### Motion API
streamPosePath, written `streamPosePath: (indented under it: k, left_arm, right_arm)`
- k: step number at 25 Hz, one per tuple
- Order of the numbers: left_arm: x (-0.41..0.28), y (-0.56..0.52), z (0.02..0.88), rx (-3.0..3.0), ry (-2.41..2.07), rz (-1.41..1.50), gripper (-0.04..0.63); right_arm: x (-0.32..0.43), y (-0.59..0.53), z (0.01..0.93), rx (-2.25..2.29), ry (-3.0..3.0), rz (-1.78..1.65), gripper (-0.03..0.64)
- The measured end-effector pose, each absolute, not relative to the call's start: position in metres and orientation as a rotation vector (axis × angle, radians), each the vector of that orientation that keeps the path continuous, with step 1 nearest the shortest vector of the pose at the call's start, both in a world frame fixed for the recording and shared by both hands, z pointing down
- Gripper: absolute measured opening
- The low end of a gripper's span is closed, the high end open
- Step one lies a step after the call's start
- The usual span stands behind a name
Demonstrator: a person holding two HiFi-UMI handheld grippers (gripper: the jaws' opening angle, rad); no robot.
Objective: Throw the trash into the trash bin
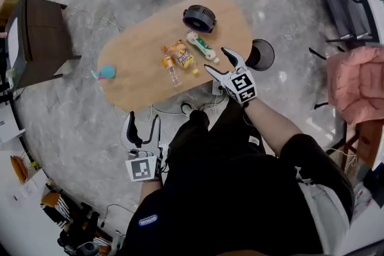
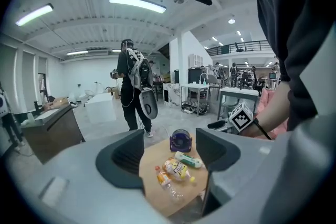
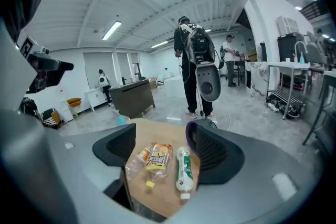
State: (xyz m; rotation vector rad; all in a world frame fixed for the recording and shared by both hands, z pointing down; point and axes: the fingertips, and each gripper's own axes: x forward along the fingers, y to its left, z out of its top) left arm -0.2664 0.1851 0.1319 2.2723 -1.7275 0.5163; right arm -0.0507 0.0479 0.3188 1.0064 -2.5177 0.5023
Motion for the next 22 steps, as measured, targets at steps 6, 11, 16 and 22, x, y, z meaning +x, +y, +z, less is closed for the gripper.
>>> streamPosePath:
  k: [6, 11, 16, 22]
  left_arm:
    - [-0.255, 0.193, 0.182, 2.179, -1.699, 0.607, 0.31]
    - [-0.25, 0.206, 0.216, 2.134, -1.647, 0.639, 0.308]
    - [-0.253, 0.221, 0.246, 2.122, -1.582, 0.684, 0.307]
    - [-0.267, 0.238, 0.264, 2.09, -1.554, 0.705, 0.307]
  right_arm:
    - [-0.048, 0.018, 0.413, 0.951, -2.427, 0.537, 0.385]
    - [-0.052, 0.017, 0.485, 0.868, -2.332, 0.563, 0.379]
    - [-0.054, 0.013, 0.549, 0.853, -2.24, 0.609, 0.378]
    - [-0.073, 0.005, 0.586, 0.81, -2.196, 0.641, 0.371]
